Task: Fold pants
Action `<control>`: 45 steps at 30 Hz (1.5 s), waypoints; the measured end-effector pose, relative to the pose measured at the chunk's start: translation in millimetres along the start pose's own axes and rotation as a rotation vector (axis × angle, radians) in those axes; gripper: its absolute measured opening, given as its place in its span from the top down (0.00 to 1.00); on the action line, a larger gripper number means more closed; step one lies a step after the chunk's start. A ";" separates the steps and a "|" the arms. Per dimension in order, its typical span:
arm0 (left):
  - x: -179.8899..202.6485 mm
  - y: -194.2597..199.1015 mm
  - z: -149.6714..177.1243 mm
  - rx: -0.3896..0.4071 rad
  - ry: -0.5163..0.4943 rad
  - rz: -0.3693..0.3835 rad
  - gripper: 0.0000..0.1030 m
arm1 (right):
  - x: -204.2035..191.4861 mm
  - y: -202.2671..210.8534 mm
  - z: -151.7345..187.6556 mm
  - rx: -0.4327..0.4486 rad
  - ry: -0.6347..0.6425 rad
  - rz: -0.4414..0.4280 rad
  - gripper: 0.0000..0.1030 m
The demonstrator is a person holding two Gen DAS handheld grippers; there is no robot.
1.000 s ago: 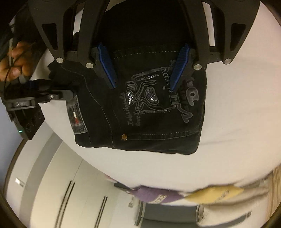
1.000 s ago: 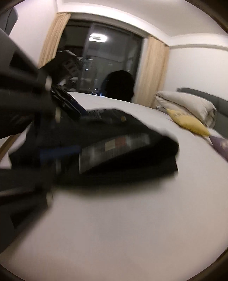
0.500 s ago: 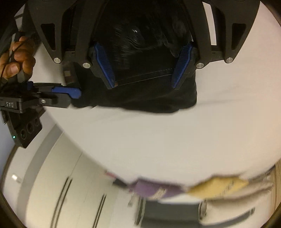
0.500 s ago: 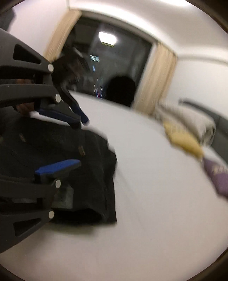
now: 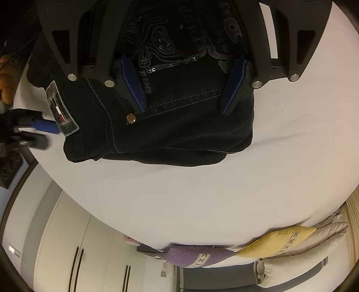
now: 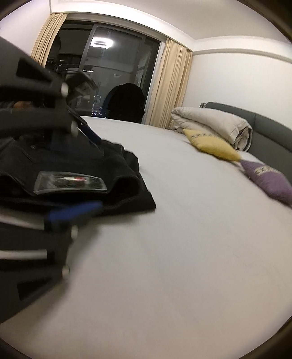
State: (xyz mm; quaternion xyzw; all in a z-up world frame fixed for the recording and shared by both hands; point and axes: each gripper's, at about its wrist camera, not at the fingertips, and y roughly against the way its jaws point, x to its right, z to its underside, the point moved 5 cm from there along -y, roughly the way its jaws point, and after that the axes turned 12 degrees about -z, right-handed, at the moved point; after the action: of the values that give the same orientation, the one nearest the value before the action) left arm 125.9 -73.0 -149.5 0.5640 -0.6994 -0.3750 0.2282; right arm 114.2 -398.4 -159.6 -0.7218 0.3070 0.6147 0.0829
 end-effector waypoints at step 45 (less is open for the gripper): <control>-67.8 53.3 26.6 -0.176 0.141 0.210 0.79 | -43.8 -32.3 35.6 -0.187 0.316 0.307 0.79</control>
State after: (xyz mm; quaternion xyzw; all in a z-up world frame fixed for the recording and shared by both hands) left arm 90.8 3.6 -117.2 0.4902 -0.7012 -0.3687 0.3633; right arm 99.6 -339.9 -135.1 -0.7583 0.3641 0.5253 -0.1281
